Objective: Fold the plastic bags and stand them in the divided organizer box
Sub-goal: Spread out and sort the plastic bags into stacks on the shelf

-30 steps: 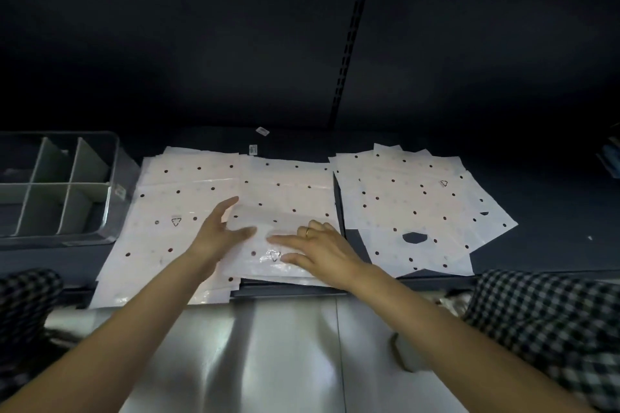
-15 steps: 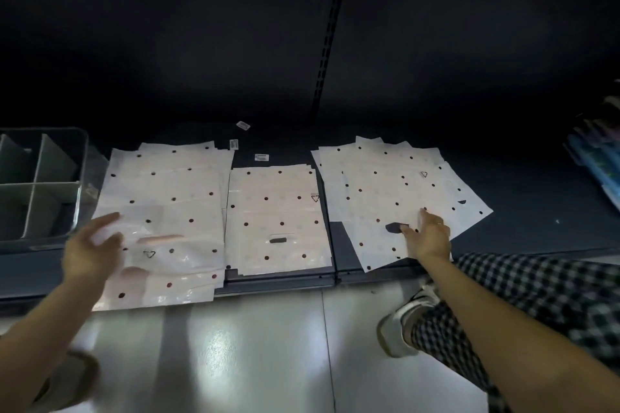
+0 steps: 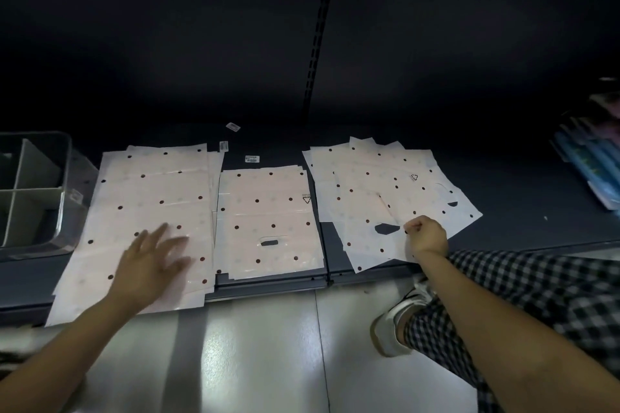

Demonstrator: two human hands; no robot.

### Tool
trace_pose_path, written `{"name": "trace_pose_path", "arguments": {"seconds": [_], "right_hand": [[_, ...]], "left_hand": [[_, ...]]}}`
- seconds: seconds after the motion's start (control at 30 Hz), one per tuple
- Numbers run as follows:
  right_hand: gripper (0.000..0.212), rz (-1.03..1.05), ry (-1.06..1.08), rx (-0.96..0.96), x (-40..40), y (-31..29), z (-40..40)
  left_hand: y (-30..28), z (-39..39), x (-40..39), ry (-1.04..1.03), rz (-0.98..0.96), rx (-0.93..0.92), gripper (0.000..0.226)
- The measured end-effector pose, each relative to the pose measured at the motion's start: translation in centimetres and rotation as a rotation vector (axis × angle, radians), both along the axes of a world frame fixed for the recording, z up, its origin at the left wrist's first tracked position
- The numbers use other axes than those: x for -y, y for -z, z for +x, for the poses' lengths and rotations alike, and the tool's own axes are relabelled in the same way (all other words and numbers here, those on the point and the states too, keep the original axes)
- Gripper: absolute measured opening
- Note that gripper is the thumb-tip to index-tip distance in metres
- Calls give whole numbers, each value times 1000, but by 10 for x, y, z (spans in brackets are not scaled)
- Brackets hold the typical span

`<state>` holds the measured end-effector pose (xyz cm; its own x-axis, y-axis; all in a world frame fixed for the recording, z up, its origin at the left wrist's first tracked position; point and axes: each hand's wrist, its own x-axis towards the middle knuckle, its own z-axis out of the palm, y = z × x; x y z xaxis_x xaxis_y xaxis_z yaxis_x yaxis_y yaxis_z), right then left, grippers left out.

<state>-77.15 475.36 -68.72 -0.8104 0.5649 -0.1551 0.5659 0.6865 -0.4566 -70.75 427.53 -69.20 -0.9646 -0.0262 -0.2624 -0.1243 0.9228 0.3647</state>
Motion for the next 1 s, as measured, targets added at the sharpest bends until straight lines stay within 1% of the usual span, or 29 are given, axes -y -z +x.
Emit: {"name": "trace_pose_path", "arguments": {"seconds": [0.03, 0.07, 0.1, 0.13, 0.17, 0.23, 0.27, 0.3, 0.33, 0.4, 0.47, 0.53, 0.57, 0.6, 0.63, 0.7, 0.73, 0.77, 0.8, 0.87, 0.93, 1.0], "right_hand": [[21, -24, 18, -17, 4, -2, -1], [21, -50, 35, -45, 9, -5, -3], [21, -83, 49, -85, 17, -9, -6], [20, -126, 54, -133, 27, -14, -10], [18, -177, 48, -177, 38, -19, -15], [11, -294, 17, -219, 62, -29, -26], [12, -380, 4, -218, 77, -35, -31], [13, -507, 5, -211, 92, -40, -35], [15, -663, 30, -202, 108, -46, -38], [18, -1019, 128, -159, 141, -59, -39], [16, -1282, 193, -105, 171, -70, -33], [15, -1433, 179, -62, 193, -76, -24], [15, -1485, 154, -48, 201, -77, -19], [15, -1520, 122, -43, 207, -76, -15], [14, -1541, 84, -42, 211, -75, -12], [15, -1544, -7, -42, 213, -72, -10], [16, -1517, -56, -43, 210, -70, -11], [14, -1444, -112, -52, 206, -68, -13], [11, -1304, -178, -74, 198, -65, -16], [9, -927, -298, -133, 174, -54, -21], [20, -586, -342, -162, 140, -40, -23], [39, -294, -335, -106, 101, -21, -22]], "left_hand": [[9, 2, 0, 49, -25, 58, 101], [16, 4, 2, 64, -42, 86, 115], [21, 4, 4, 57, -44, 95, 120], [21, 3, 5, 34, -29, 98, 118], [17, 1, 3, 5, -5, 88, 109], [5, -2, -9, -28, 48, 2, 81], [-2, -3, -18, -14, 85, -50, 69], [-10, -5, -29, 10, 143, -78, 62], [-18, -5, -41, 39, 224, -82, 60], [-31, -3, -68, 54, 431, -37, 64], [-43, -1, -93, 31, 636, 76, 72], [-47, -1, -112, 3, 846, 196, 77], [-48, -1, -118, -9, 904, 205, 76], [-48, -2, -122, -29, 912, 172, 73], [-48, -3, -125, -65, 881, 118, 67], [-45, -10, -127, -169, 784, -2, 52], [-44, -14, -126, -216, 746, -36, 47], [-42, -19, -124, -262, 730, -45, 47], [-39, -24, -122, -311, 736, -37, 50], [-33, -34, -117, -401, 733, -4, 58], [-26, -43, -112, -474, 713, 13, 60], [-19, -49, -109, -523, 725, 2, 58]]}}
